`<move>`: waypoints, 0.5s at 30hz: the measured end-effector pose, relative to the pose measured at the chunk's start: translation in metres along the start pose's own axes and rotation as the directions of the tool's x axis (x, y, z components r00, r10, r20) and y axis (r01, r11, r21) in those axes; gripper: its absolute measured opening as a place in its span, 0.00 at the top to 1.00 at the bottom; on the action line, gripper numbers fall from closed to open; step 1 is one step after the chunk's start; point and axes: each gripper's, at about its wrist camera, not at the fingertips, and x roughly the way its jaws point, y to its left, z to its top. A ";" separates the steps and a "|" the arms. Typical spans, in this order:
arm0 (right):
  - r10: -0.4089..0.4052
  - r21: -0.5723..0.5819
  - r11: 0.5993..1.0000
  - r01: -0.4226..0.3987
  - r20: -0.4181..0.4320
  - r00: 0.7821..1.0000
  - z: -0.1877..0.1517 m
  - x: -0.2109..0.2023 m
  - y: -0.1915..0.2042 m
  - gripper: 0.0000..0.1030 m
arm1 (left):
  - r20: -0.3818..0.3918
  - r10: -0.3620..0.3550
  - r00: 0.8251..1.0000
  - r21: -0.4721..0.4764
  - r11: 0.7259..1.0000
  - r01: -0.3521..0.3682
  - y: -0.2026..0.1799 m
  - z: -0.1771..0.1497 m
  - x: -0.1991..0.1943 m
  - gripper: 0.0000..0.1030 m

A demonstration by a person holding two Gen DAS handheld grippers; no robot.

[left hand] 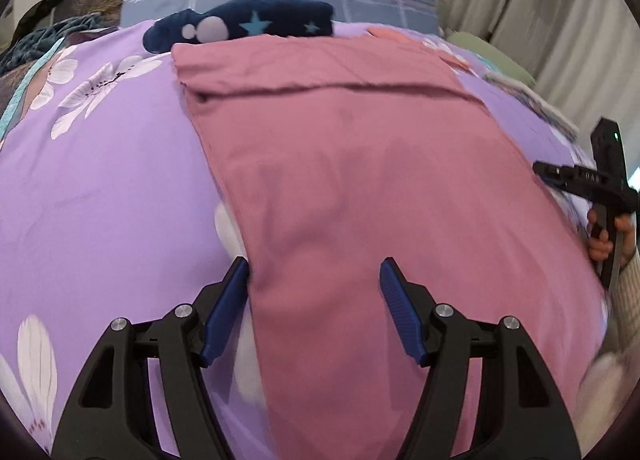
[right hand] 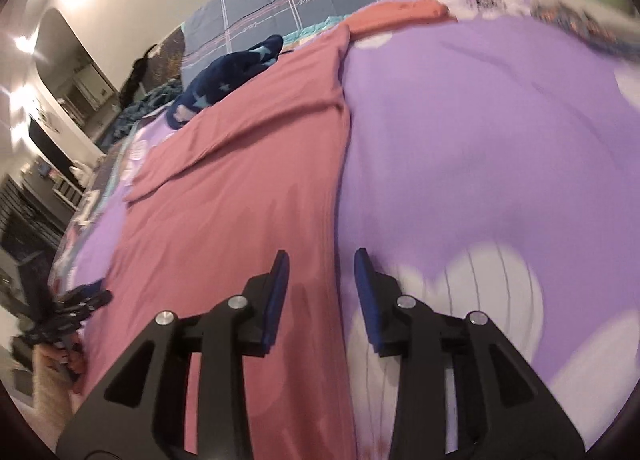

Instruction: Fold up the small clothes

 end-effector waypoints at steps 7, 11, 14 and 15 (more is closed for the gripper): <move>0.055 -0.012 0.998 -0.056 -0.041 0.998 -0.045 -0.036 -0.004 0.67 | -0.040 -0.054 0.998 0.030 0.998 0.055 -0.008 -0.037 -0.028 0.35; 0.091 -0.009 0.996 -0.091 -0.051 0.995 -0.068 -0.055 -0.004 0.66 | -0.051 -0.111 0.992 0.024 0.993 0.113 -0.011 -0.055 -0.040 0.35; 0.136 0.030 0.990 -0.135 -0.062 0.989 -0.082 -0.069 -0.010 0.66 | -0.047 -0.166 0.985 -0.001 0.986 0.166 -0.012 -0.069 -0.052 0.35; 0.153 0.040 0.988 -0.150 -0.073 0.986 -0.087 -0.074 -0.011 0.66 | -0.048 -0.186 0.981 -0.013 0.982 0.186 -0.012 -0.073 -0.055 0.35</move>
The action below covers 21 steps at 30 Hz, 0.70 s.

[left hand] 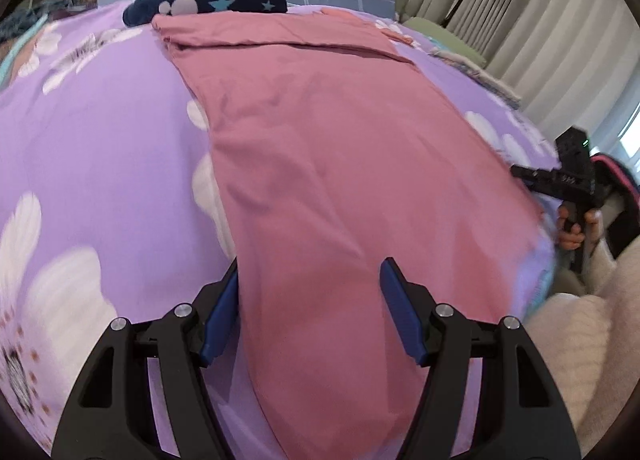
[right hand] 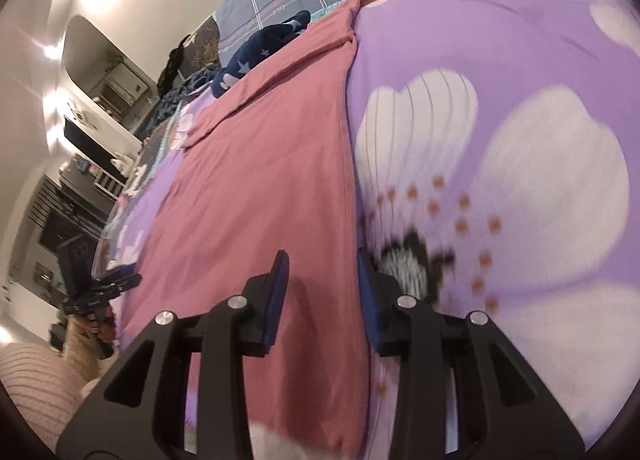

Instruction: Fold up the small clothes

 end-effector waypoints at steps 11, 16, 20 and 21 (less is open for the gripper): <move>0.064 -0.049 0.997 -0.066 -0.045 0.997 -0.002 0.009 0.013 0.52 | 0.017 -0.157 0.987 -0.062 0.986 0.158 0.010 0.002 0.005 0.35; 0.070 -0.022 0.997 -0.071 -0.055 0.996 -0.013 0.001 0.012 0.58 | -0.012 -0.150 0.989 -0.060 0.987 0.149 0.002 -0.006 -0.001 0.35; 0.115 -0.011 0.993 -0.116 -0.073 0.991 -0.015 0.001 0.009 0.59 | -0.026 -0.149 0.989 -0.002 0.989 0.149 -0.014 -0.016 -0.002 0.35; 0.130 -0.002 0.991 -0.130 -0.078 0.988 -0.011 0.007 0.008 0.59 | -0.018 -0.162 0.987 -0.010 0.987 0.162 -0.012 -0.013 0.001 0.35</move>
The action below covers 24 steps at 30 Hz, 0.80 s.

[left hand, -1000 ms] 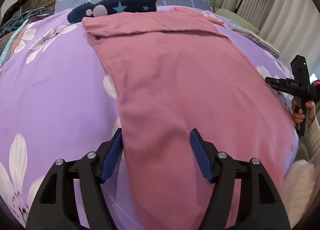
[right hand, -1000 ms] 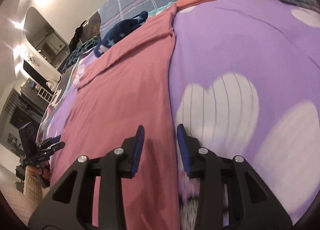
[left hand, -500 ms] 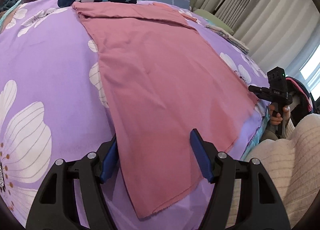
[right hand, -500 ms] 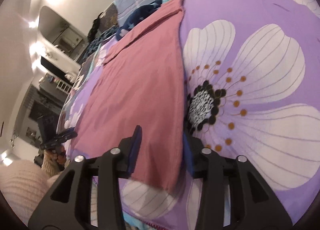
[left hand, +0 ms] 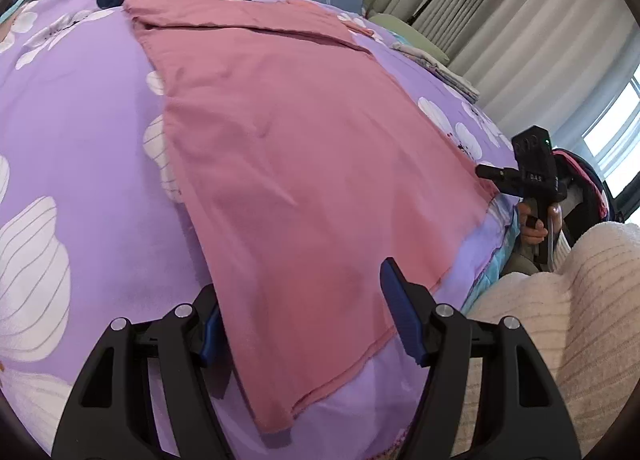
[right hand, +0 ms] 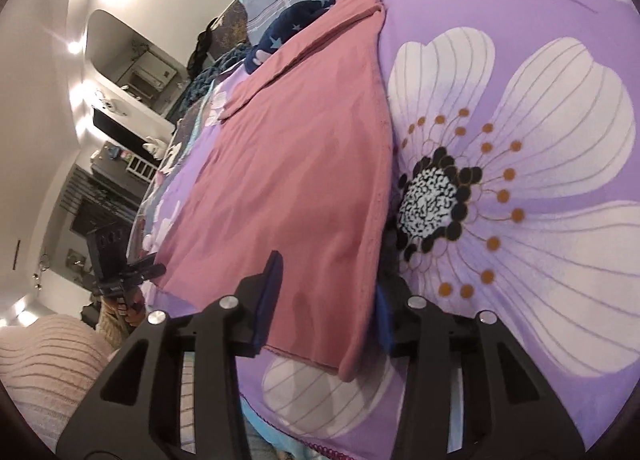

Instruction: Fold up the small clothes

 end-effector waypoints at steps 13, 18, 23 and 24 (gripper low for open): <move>0.117 0.034 0.992 -0.123 0.133 0.984 0.036 -0.027 0.016 0.95 | 0.193 0.113 0.975 0.020 0.993 -0.119 -0.027 0.043 -0.017 0.96; 0.215 -0.089 0.976 -0.198 0.284 0.934 0.049 -0.076 0.049 0.96 | 0.363 0.085 0.928 0.119 0.983 -0.137 -0.069 0.058 -0.070 0.96; 0.288 -0.212 0.953 -0.217 0.404 0.869 0.037 -0.131 0.080 0.98 | 0.485 0.058 0.873 0.173 0.972 -0.161 -0.102 0.050 -0.115 0.99; 0.304 -0.243 0.946 -0.216 0.428 0.851 0.034 -0.142 0.085 0.98 | 0.509 0.044 0.860 0.181 0.971 -0.156 -0.107 0.047 -0.124 0.99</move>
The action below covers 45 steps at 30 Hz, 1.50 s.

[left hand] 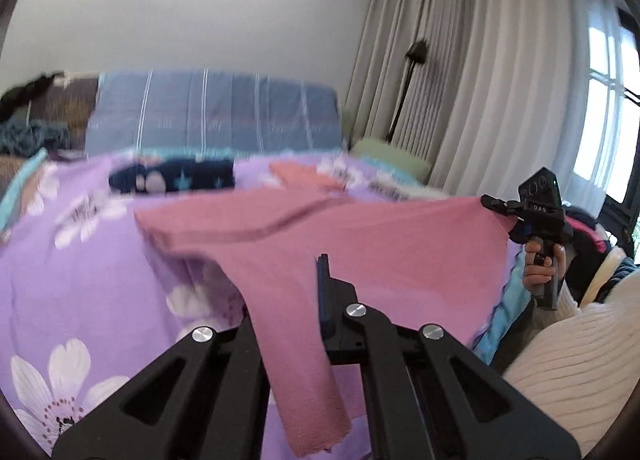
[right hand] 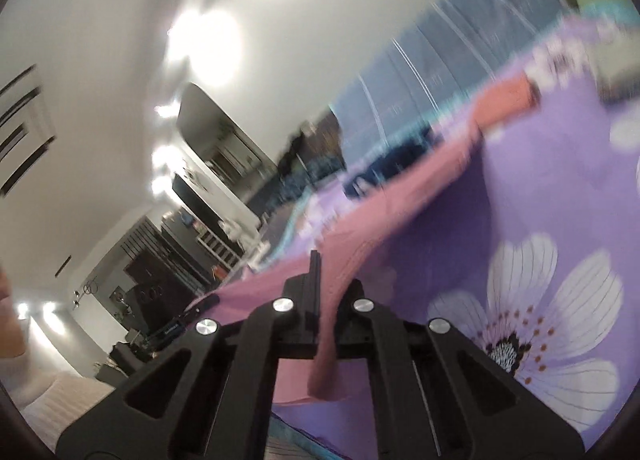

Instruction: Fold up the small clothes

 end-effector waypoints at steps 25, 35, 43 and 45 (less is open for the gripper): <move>-0.329 0.096 0.936 0.338 -0.097 0.939 0.075 0.178 -0.139 0.98 | -0.206 0.172 0.963 -0.154 0.966 -0.205 0.130 0.040 0.164 0.99; -0.503 0.053 0.838 0.543 -0.313 0.806 0.059 0.278 -0.230 0.94 | -0.410 0.211 0.887 -0.226 0.919 -0.323 0.212 -0.004 0.269 0.98; -0.488 0.019 0.854 0.519 -0.315 0.814 0.054 0.259 -0.218 0.88 | -0.368 0.170 0.914 -0.297 0.910 -0.289 0.217 -0.008 0.254 0.88; -0.482 0.012 0.860 0.510 -0.312 0.819 0.052 0.249 -0.209 0.88 | -0.355 0.155 0.922 -0.301 0.914 -0.270 0.211 -0.006 0.244 0.87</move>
